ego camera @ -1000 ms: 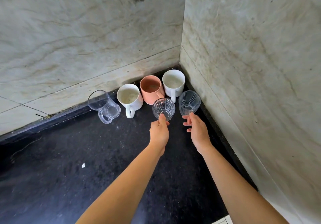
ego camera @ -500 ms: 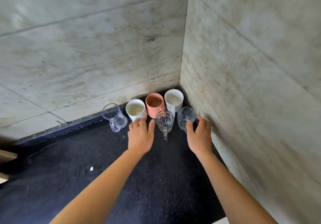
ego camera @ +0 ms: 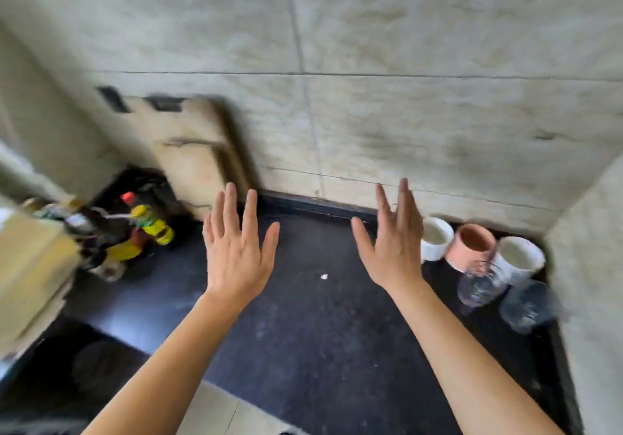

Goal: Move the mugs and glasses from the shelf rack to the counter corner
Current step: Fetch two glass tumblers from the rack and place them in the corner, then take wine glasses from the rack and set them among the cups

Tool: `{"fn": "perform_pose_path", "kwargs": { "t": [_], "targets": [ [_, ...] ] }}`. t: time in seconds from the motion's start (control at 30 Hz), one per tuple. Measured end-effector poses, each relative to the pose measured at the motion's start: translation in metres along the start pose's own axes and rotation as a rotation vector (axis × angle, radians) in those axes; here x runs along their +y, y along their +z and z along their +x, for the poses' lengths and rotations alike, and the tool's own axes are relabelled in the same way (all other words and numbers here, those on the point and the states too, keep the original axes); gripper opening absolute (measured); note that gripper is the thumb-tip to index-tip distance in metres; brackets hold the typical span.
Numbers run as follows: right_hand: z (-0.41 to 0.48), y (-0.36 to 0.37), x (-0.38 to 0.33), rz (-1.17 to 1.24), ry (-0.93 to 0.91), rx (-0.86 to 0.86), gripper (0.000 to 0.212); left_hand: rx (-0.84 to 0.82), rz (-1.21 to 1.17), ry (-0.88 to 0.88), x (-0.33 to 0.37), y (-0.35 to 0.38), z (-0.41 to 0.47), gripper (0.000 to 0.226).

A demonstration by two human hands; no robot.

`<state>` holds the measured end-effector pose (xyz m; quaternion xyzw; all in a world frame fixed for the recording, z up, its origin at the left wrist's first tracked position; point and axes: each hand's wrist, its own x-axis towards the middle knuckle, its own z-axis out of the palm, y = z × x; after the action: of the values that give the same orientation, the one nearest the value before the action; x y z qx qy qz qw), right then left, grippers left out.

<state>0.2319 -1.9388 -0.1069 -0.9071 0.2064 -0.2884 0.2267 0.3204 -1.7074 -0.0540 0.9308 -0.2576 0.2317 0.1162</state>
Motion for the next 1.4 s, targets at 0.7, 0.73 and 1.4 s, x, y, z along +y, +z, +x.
{"fn": "perform_pose_path", "kwargs": {
  "t": [0.7,0.73,1.4],
  "targets": [
    [-0.296,0.162,-0.716,0.475,-1.020,-0.287,0.078,0.375,0.571,-0.751,-0.536,-0.413,-0.424,0.070],
    [-0.320,0.168,-0.750,0.503,-1.067,-0.303,0.079,0.383,0.605,-0.794,-0.555,-0.433,-0.449,0.071],
    [-0.605,0.334,-1.155,0.762,-1.405,-0.753,0.084,0.316,0.717,-1.372,-0.840,-0.589,-0.679,0.072]
  ]
}}
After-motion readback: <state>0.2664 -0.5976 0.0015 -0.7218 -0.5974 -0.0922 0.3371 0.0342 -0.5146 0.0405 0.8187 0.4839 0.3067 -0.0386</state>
